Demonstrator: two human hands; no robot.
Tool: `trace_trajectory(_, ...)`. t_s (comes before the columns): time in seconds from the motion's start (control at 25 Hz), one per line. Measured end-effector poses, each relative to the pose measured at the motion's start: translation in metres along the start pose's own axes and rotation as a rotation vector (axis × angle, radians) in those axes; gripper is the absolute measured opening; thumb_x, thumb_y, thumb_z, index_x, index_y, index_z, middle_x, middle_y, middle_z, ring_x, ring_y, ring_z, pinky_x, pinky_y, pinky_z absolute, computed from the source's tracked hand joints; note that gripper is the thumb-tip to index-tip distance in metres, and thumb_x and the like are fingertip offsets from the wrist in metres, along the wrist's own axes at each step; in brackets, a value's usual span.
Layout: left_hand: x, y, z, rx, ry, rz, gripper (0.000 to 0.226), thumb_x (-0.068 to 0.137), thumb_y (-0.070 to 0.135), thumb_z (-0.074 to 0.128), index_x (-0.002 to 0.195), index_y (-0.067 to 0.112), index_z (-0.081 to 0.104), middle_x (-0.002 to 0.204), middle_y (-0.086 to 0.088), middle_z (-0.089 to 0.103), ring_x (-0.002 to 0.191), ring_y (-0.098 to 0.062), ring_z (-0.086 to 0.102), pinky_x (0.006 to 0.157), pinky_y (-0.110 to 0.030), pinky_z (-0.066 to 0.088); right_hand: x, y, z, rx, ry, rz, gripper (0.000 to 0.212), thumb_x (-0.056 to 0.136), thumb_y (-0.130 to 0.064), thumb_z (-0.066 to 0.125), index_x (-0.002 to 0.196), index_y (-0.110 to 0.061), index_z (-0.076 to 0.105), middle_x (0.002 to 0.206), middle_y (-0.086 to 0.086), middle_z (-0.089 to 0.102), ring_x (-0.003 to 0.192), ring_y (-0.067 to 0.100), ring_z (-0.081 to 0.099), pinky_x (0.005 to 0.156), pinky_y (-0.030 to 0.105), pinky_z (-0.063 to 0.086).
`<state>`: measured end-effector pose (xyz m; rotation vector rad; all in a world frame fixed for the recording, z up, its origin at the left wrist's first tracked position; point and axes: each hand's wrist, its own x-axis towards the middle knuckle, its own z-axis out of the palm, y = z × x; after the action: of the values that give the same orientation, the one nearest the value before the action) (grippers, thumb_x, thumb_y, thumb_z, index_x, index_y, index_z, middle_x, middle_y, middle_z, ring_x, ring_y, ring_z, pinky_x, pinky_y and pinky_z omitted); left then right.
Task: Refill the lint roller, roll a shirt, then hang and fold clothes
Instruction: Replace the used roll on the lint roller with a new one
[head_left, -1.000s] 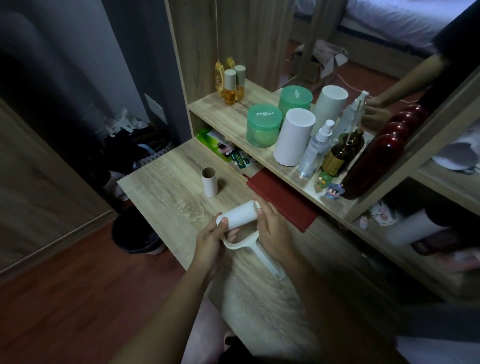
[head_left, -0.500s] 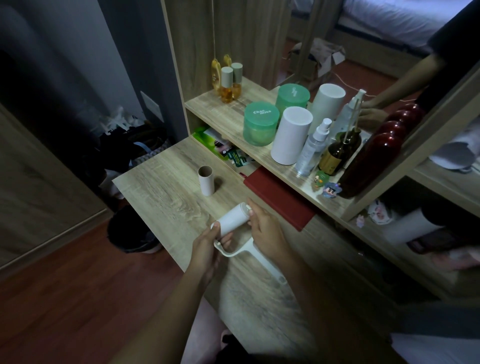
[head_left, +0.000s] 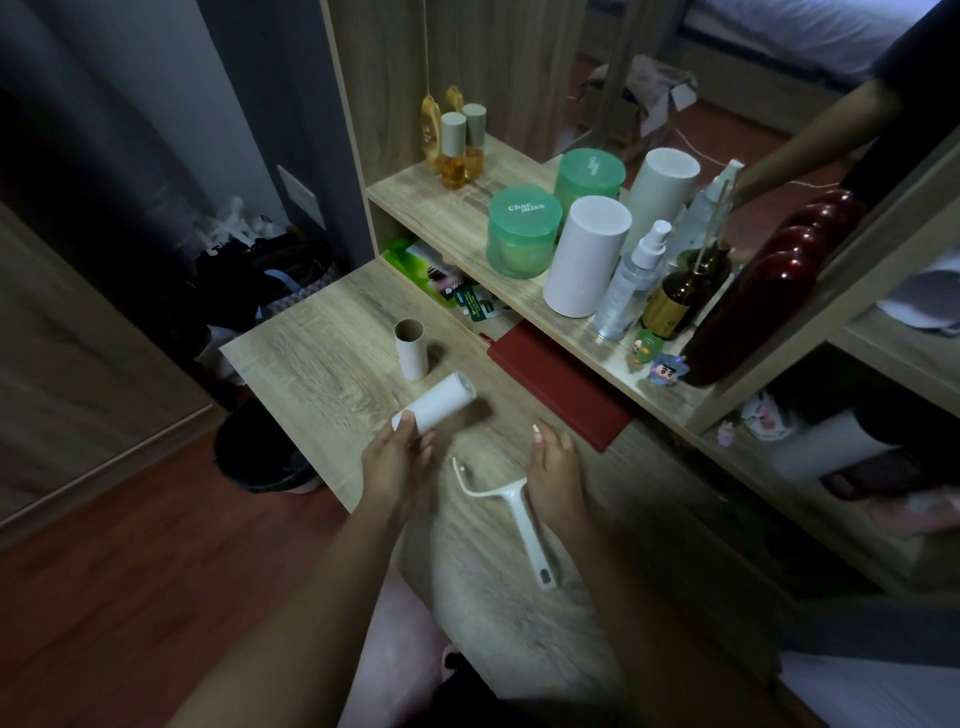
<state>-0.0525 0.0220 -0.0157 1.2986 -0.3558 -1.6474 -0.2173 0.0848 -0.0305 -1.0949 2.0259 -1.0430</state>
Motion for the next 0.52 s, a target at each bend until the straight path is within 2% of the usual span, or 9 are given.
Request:
trace_trajectory(0.04, 0.001, 0.001, 0.0, 0.013, -0.002, 0.013, 0.027, 0.094, 0.02, 0.055, 0.118, 0.009, 0.055, 0.094, -0.009, 0.064, 0.081, -0.015, 0.066, 0.069, -0.02, 0.055, 0.003, 0.009, 0.005, -0.033, 0.018, 0.055, 0.034, 0.098, -0.013, 0.038, 0.126, -0.001, 0.054, 0.126, 0.021, 0.051, 0.11, 0.027, 0.055, 0.095, 0.029, 0.044)
trace_trajectory(0.12, 0.002, 0.002, 0.001, 0.026, -0.014, 0.025, 0.026, 0.094, 0.02, 0.055, 0.117, 0.009, 0.055, 0.094, -0.009, 0.064, 0.081, -0.015, 0.066, 0.071, -0.021, 0.056, 0.008, 0.022, 0.013, -0.152, 0.023, 0.09, 0.033, 0.097, -0.012, 0.04, 0.124, -0.001, 0.055, 0.122, 0.021, 0.05, 0.103, 0.029, 0.056, 0.092, 0.029, 0.043)
trace_trajectory(0.24, -0.001, 0.003, 0.004, 0.036, -0.04, 0.049, 0.024, 0.094, 0.019, 0.054, 0.116, 0.01, 0.056, 0.093, -0.008, 0.064, 0.081, -0.016, 0.065, 0.072, -0.021, 0.055, 0.007, 0.027, 0.016, -0.408, 0.02, 0.067, 0.033, 0.095, -0.016, 0.039, 0.123, -0.007, 0.055, 0.117, 0.015, 0.054, 0.097, 0.027, 0.058, 0.083, 0.032, 0.045)
trace_trajectory(0.36, -0.003, 0.004, 0.006, 0.042, -0.06, 0.053, 0.024, 0.095, 0.019, 0.053, 0.117, 0.011, 0.055, 0.095, -0.009, 0.064, 0.084, -0.018, 0.065, 0.083, -0.026, 0.053, 0.003, 0.02, 0.01, -0.624, 0.162, -0.032, 0.034, 0.09, -0.016, 0.043, 0.119, -0.009, 0.058, 0.112, 0.013, 0.06, 0.097, 0.028, 0.057, 0.082, 0.038, 0.045)
trace_trajectory(0.44, -0.001, 0.004, 0.005, 0.05, -0.068, 0.047, 0.023, 0.095, 0.017, 0.053, 0.116, 0.011, 0.055, 0.095, -0.009, 0.064, 0.083, -0.018, 0.065, 0.083, -0.026, 0.054, 0.004, 0.006, 0.006, -0.473, 0.161, -0.15, 0.034, 0.091, -0.014, 0.045, 0.122, -0.009, 0.057, 0.115, 0.012, 0.059, 0.103, 0.025, 0.056, 0.086, 0.035, 0.043)
trace_trajectory(0.52, 0.0, 0.003, 0.003, 0.076, -0.092, 0.049, 0.023, 0.094, 0.015, 0.054, 0.116, 0.01, 0.057, 0.094, -0.01, 0.064, 0.079, -0.018, 0.064, 0.075, -0.022, 0.056, 0.013, -0.014, 0.003, -0.095, -0.017, -0.155, 0.037, 0.095, -0.018, 0.044, 0.131, -0.011, 0.05, 0.127, 0.008, 0.055, 0.114, 0.02, 0.054, 0.091, 0.027, 0.042)
